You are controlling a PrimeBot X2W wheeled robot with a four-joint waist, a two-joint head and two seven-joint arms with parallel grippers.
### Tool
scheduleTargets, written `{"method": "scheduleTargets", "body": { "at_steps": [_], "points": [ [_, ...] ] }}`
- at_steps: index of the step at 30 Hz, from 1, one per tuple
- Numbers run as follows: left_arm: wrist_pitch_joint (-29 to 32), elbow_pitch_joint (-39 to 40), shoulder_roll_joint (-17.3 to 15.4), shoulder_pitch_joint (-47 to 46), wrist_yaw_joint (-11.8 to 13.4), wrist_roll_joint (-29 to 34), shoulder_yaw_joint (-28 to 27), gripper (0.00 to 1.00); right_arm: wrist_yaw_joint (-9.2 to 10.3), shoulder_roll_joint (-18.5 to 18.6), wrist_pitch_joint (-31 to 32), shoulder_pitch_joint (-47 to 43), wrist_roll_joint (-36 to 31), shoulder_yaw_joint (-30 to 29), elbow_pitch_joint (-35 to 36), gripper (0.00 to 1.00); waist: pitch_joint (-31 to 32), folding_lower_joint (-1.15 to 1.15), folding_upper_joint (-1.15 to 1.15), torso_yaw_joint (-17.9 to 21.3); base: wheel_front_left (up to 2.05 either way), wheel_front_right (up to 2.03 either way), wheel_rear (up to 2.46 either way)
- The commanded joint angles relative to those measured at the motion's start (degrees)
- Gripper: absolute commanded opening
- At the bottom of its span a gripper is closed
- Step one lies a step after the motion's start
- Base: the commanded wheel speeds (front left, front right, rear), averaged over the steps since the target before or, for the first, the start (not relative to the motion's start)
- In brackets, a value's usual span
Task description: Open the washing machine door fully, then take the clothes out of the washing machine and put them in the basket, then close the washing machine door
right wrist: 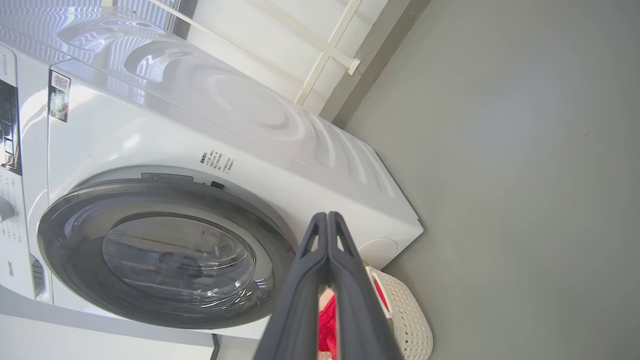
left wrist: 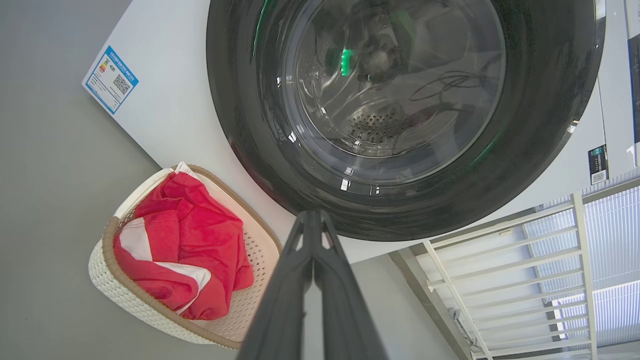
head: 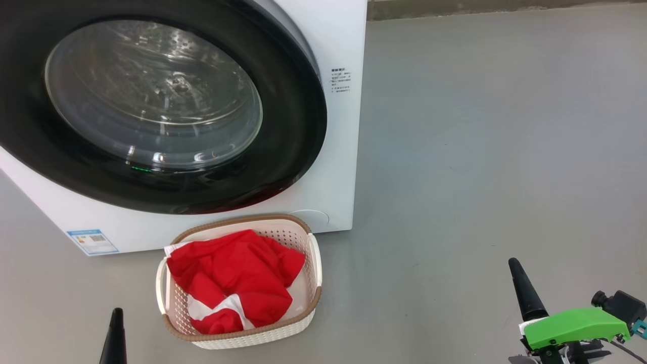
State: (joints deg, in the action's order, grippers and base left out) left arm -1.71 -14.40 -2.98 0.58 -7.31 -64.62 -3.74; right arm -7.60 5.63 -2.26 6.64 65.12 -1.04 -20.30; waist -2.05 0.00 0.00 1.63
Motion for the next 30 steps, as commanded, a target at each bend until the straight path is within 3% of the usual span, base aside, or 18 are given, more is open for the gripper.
{"method": "scheduleTargets", "body": {
  "at_steps": [1, 30],
  "points": [
    [0.4, 1.1, -0.5, -2.7, -0.1, -1.4, -1.5, 0.00, 0.06, 0.2, 0.4, 0.1, 1.6, 0.1, 1.9, 0.00, 0.0, 0.00, 0.00, 0.0, 0.00, 0.00, 0.00],
    [5.2, 0.6, -0.2, -5.2, -0.2, -17.5, -2.3, 0.00, 0.09, -1.4, 5.3, -0.3, 17.5, -3.1, 4.6, 0.00, 1.2, 0.00, 0.00, -1.0, 0.00, 0.00, 0.00]
  ]
}}
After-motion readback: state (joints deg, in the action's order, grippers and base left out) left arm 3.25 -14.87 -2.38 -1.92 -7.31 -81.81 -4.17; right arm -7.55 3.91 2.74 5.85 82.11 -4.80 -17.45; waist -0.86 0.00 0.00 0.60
